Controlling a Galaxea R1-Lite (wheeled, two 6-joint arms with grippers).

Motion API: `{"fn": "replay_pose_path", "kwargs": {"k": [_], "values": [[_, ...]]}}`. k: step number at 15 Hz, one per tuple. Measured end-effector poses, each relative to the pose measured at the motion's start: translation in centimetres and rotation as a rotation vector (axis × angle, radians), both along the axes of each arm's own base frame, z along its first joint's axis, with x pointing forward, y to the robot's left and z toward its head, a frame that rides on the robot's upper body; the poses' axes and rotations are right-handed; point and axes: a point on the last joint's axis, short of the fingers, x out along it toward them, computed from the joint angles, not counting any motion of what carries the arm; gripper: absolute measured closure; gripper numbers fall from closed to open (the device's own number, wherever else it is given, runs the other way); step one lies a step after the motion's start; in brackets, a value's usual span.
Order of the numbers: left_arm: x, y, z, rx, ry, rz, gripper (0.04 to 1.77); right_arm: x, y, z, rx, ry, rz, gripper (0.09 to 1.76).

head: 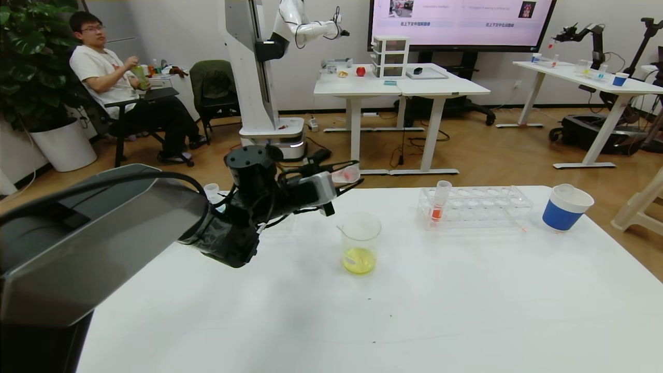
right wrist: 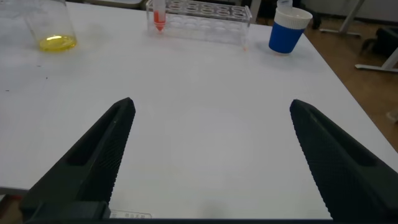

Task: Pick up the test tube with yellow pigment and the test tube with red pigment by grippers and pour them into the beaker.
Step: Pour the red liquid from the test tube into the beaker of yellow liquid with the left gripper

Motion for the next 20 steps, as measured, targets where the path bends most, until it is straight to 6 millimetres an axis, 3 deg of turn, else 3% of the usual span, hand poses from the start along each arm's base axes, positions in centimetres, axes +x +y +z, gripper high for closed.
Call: {"fn": "replay_pose_path", "kwargs": {"k": [9, 20], "values": [[-0.1, -1.1, 0.5, 0.168, -0.346, -0.105, 1.3, 0.0, 0.0, 0.0, 0.0, 0.0, 0.0, 0.11], [-0.1, -0.4, -1.7, 0.307, -0.476, -0.048, 1.3, 0.0, 0.0, 0.0, 0.0, 0.0, 0.0, 0.11]]}}
